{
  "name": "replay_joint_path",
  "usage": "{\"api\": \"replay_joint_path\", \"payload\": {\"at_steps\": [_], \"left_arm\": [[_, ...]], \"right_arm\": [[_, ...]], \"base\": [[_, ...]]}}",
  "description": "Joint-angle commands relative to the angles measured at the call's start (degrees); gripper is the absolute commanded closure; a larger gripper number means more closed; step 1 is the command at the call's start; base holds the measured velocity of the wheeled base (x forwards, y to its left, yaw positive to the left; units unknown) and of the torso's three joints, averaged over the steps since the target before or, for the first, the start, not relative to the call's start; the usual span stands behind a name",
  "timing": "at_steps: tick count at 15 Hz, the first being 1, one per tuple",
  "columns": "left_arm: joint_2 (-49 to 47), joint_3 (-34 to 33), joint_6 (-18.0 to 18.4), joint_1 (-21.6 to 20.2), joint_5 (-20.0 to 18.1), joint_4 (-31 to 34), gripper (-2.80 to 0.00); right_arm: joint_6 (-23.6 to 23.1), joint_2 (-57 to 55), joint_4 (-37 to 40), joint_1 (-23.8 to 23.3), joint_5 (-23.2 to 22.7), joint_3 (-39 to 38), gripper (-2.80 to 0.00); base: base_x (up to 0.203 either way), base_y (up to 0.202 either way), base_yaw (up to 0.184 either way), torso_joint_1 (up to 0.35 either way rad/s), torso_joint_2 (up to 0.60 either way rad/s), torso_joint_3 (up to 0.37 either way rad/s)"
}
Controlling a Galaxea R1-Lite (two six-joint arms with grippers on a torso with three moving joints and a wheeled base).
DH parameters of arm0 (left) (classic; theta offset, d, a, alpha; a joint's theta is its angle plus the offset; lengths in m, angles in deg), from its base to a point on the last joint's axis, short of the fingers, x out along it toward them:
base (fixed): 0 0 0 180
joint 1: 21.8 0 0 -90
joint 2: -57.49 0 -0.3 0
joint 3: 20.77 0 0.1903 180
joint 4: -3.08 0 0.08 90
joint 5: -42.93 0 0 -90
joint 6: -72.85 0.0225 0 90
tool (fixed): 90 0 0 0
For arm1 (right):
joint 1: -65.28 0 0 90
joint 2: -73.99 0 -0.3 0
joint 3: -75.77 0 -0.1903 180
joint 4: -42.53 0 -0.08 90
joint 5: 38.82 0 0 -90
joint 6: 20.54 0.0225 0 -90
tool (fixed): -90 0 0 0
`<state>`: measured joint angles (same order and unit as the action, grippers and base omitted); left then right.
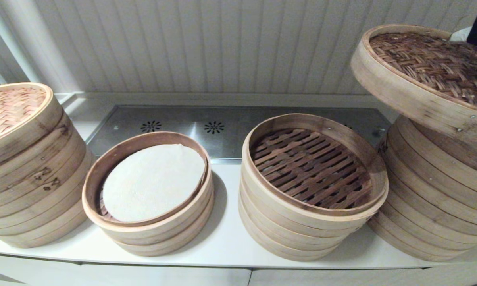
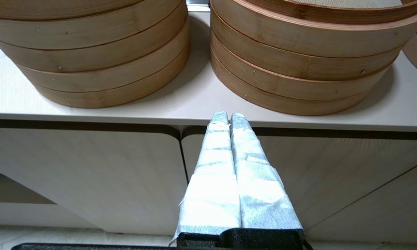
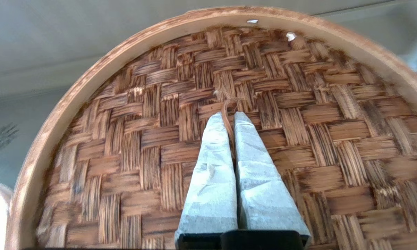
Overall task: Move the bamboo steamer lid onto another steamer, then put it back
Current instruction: Put the steamer
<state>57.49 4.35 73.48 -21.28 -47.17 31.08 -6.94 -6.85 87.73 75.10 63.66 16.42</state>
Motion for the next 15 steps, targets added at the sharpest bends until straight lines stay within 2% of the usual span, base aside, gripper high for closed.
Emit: {"api": "replay_joint_path", "payload": {"at_steps": [1, 6, 11, 15], "left_arm": [[-0.09, 0.00, -0.01, 0.00, 0.01, -0.06, 0.00], [-0.09, 0.00, -0.01, 0.00, 0.01, -0.15, 0.00], [-0.09, -0.09, -0.01, 0.00, 0.01, -0.24, 0.00], [-0.09, -0.09, -0.01, 0.00, 0.01, -0.15, 0.00]], "right_arm": [[0.10, 0.22, 0.31, 3.41, 0.08, 0.12, 0.00], [0.19, -1.01, 0.40, 14.40, 1.10, -0.72, 0.00], [0.19, -5.02, 0.18, 22.18, 3.85, -0.69, 0.00], [0.29, -7.07, -0.17, 23.82, 4.81, -3.49, 0.00]], "base": [[0.000, 0.000, 0.000, 0.000, 0.00, 0.000], [0.000, 0.000, 0.000, 0.000, 0.00, 0.000], [0.000, 0.000, 0.000, 0.000, 0.00, 0.000], [0.000, 0.000, 0.000, 0.000, 0.00, 0.000]]}}
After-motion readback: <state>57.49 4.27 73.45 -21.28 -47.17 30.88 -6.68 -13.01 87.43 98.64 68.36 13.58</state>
